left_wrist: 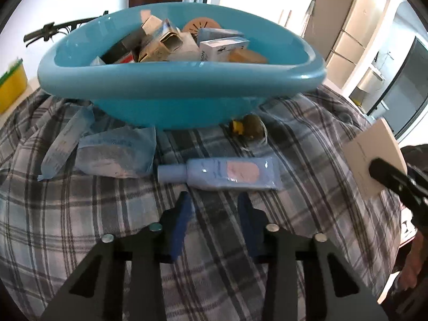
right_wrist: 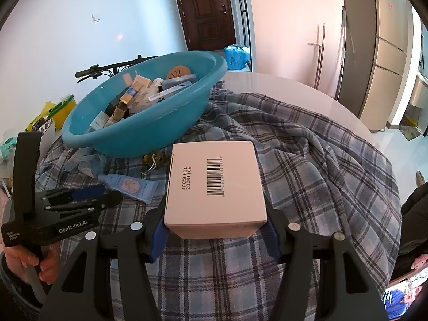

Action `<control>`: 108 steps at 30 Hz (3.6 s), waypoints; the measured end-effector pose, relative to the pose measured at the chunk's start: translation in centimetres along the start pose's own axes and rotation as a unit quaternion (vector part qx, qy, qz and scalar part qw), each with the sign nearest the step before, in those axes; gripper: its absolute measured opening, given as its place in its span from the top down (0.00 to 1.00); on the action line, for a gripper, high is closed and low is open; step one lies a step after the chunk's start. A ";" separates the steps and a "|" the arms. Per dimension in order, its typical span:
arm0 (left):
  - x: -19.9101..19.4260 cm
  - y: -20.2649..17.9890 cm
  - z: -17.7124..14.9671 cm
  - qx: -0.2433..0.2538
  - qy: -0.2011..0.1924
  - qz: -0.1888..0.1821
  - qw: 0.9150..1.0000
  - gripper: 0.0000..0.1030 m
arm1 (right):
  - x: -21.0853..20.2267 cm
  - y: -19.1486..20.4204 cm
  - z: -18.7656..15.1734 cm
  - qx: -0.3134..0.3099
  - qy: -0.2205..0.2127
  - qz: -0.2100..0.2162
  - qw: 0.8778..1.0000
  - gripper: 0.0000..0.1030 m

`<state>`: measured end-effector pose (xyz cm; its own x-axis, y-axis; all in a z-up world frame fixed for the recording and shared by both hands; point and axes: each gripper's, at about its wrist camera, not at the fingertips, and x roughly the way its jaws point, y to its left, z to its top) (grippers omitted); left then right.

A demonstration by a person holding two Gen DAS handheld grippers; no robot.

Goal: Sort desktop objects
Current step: 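Reach the left gripper toward the blue-and-white lotion tube on the cloth, then close the left gripper around the lotion tube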

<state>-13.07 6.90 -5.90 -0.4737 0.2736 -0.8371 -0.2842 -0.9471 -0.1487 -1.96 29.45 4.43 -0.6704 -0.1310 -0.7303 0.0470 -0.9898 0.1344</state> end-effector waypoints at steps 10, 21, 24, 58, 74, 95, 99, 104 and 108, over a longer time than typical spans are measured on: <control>-1.8 -0.8 0.1 0.032 -0.028 0.051 0.998 0.31 | 0.2 0.7 -0.3 -0.004 0.005 0.007 1.000 0.44; 0.1 1.1 2.4 0.022 -0.028 0.027 0.999 0.18 | 0.5 -0.9 -0.3 0.014 0.010 0.002 1.000 0.44; 0.3 0.9 2.5 0.030 -0.027 0.022 0.999 0.18 | 0.5 -1.0 -0.3 0.016 0.011 0.001 1.000 0.44; 0.7 -2.1 3.7 0.081 -0.001 -0.037 0.996 0.18 | 0.4 -1.8 -0.5 0.027 0.012 0.005 1.000 0.44; -0.3 -3.5 0.5 0.135 0.067 -0.142 0.978 0.18 | 0.3 -1.3 -0.5 0.022 0.013 0.011 1.000 0.44; 0.9 -4.1 0.5 0.093 0.034 -0.010 0.995 0.66 | -0.5 -1.8 -0.9 0.027 0.010 0.003 1.000 0.44; -0.8 -1.6 -0.8 0.037 0.027 0.031 0.998 0.66 | -0.6 -2.0 -1.0 0.029 0.010 0.003 1.000 0.44; -2.7 0.6 -2.5 -0.016 0.030 0.026 0.999 0.71 | -0.5 -0.8 -1.2 0.018 0.013 0.013 1.000 0.44; -2.7 1.0 -2.9 -0.012 0.041 0.022 0.999 0.71 | -0.2 0.8 -1.3 -0.001 0.016 0.025 1.000 0.44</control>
<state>-9.63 4.70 -5.34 -0.4150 0.2173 -0.8835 -0.2441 -0.9621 -0.1220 -0.82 28.62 3.87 -0.6431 -0.1820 -0.7439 0.0812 -0.9821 0.1701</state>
